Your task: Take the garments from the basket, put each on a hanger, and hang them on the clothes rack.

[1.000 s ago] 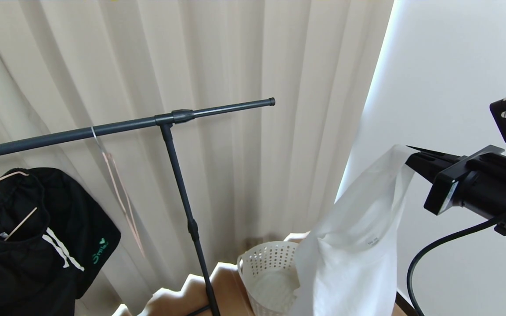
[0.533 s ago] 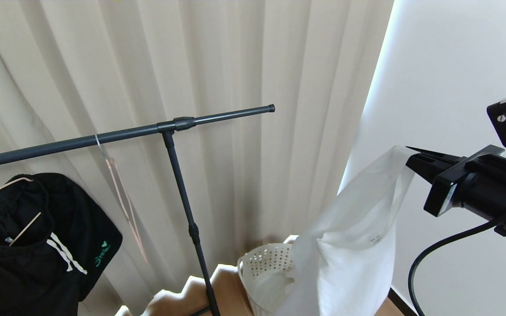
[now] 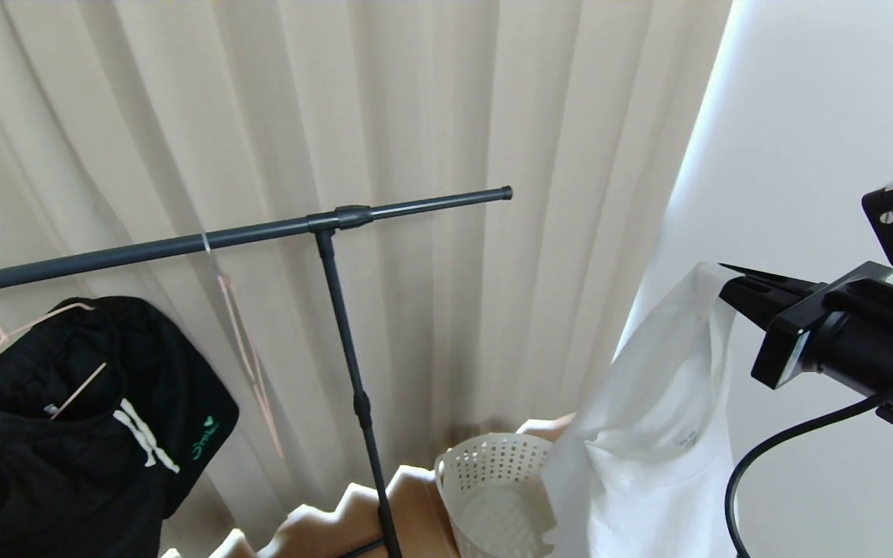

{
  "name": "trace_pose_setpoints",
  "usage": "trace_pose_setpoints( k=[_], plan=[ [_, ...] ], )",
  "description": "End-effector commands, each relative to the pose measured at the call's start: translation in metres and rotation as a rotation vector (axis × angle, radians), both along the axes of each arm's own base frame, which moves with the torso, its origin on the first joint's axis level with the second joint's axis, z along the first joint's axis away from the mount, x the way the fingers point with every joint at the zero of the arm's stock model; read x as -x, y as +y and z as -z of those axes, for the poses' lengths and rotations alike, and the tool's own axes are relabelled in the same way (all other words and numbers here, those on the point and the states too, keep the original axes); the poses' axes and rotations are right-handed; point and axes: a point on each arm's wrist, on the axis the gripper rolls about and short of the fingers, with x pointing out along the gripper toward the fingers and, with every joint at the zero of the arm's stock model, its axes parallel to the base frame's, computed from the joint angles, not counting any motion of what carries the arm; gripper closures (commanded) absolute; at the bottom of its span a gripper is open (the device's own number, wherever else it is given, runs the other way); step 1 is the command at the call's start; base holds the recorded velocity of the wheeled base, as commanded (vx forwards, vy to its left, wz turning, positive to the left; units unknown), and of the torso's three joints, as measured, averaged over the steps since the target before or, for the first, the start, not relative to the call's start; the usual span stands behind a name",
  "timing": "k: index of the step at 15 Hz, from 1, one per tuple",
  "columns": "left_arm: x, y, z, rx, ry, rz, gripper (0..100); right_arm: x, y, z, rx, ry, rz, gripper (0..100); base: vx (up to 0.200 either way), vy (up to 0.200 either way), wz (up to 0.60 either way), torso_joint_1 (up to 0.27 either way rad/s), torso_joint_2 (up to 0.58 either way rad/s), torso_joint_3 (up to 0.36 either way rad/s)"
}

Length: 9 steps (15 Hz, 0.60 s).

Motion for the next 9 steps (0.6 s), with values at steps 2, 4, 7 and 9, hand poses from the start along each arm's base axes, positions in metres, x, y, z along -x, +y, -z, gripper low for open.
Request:
trace_pose_setpoints(
  k=[2, 4, 7, 9],
  plan=[
    [-0.0001, 0.0, -0.0001, 0.001, 0.001, 0.0, 0, 0.0, 0.0002, 0.001, 0.003, 0.004, -0.001, 100, 0.0, 0.0, 0.6, 0.017, 0.0, 0.005],
    [0.0, 0.0, 0.0001, 0.001, 0.001, 0.0, 0, 0.0009, -0.0003, 0.0017, 0.003, 0.005, -0.001, 100, 0.0, 0.0, 0.6, 0.005, 0.0, 0.0],
    [-0.0001, 0.0, 0.0001, 0.002, 0.003, 0.0, 0, 0.0011, -0.0004, 0.0009, 0.002, 0.003, -0.001, 100, 0.0, 0.0, 0.2, 0.002, 0.0, 0.004],
    [0.0, 0.0, 0.0, 0.001, 0.0, 0.0, 0, 0.0015, -0.001, 0.0002, 0.0, -0.001, 0.0, 100, -0.2, 0.0, 0.0, 0.005, 0.0, 0.002]
  ],
)
